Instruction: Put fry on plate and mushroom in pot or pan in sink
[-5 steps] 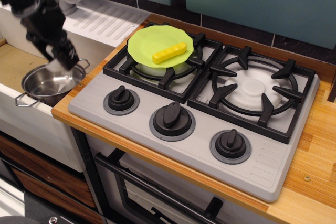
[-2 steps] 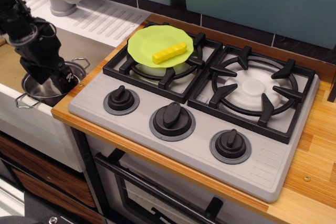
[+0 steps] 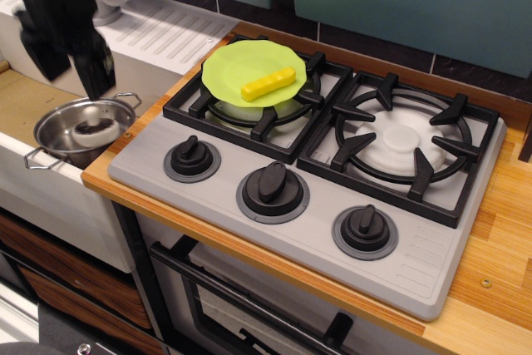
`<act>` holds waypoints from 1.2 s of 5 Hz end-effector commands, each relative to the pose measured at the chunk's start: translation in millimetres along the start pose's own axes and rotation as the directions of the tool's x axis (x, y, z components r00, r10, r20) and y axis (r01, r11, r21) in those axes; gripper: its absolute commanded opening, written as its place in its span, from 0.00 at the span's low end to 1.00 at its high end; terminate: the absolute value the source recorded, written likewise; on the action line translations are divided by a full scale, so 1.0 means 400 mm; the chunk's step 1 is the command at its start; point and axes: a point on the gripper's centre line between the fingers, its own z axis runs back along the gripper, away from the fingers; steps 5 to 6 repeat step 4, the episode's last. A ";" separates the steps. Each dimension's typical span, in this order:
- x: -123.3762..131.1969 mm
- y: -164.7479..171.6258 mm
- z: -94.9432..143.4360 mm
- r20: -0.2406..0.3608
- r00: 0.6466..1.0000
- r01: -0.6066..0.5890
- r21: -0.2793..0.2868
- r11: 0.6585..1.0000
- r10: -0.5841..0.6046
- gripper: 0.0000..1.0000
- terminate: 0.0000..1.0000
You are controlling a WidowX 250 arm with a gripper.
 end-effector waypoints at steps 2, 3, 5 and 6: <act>0.058 -0.009 0.231 -0.069 0.996 0.064 0.113 0.992 -0.056 1.00 0.00; 0.058 -0.009 0.231 -0.069 0.996 0.064 0.113 0.992 -0.056 1.00 0.00; 0.058 -0.009 0.231 -0.069 0.996 0.064 0.113 0.992 -0.056 1.00 1.00; 0.058 -0.009 0.231 -0.069 0.996 0.064 0.113 0.992 -0.056 1.00 1.00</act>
